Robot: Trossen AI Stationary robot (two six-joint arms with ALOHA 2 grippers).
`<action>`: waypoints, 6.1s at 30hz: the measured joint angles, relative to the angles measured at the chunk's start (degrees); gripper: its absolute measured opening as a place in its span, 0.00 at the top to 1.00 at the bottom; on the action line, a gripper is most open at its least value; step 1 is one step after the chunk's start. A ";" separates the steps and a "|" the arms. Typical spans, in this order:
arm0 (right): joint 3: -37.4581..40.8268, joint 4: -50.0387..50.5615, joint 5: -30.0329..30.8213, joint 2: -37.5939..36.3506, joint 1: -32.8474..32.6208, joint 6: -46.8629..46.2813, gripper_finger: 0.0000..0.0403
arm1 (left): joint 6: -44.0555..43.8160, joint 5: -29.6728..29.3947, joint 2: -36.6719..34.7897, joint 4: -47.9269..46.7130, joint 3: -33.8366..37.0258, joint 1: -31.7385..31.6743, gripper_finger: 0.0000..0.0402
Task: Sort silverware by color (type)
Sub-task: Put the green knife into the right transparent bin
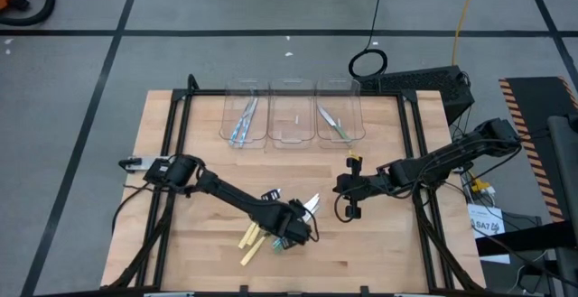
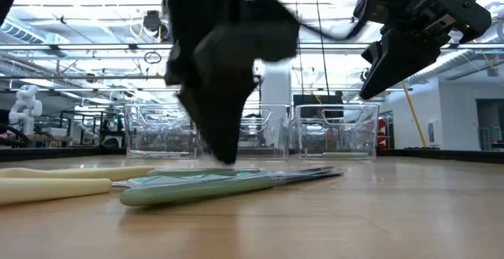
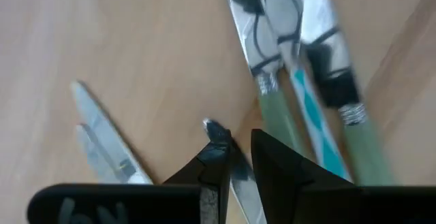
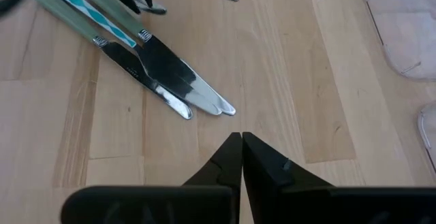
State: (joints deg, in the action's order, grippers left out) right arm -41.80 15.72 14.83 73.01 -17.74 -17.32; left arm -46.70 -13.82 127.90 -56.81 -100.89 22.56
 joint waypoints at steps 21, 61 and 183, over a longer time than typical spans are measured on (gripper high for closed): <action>0.00 2.48 -0.13 0.00 -0.01 -0.63 0.98 | -2.27 -1.36 3.47 -2.91 -4.28 2.72 0.83; 0.00 2.59 0.02 0.00 0.00 -1.94 0.98 | -6.45 -4.10 3.26 -3.29 -4.65 8.59 0.83; -0.02 -18.20 -7.57 19.83 -0.02 0.43 0.74 | -1.68 -9.65 6.28 1.56 -4.54 7.02 1.00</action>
State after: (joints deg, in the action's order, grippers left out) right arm -41.82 -2.48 7.26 92.85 -17.76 -16.89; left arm -48.38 -23.46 134.17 -55.24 -105.43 29.58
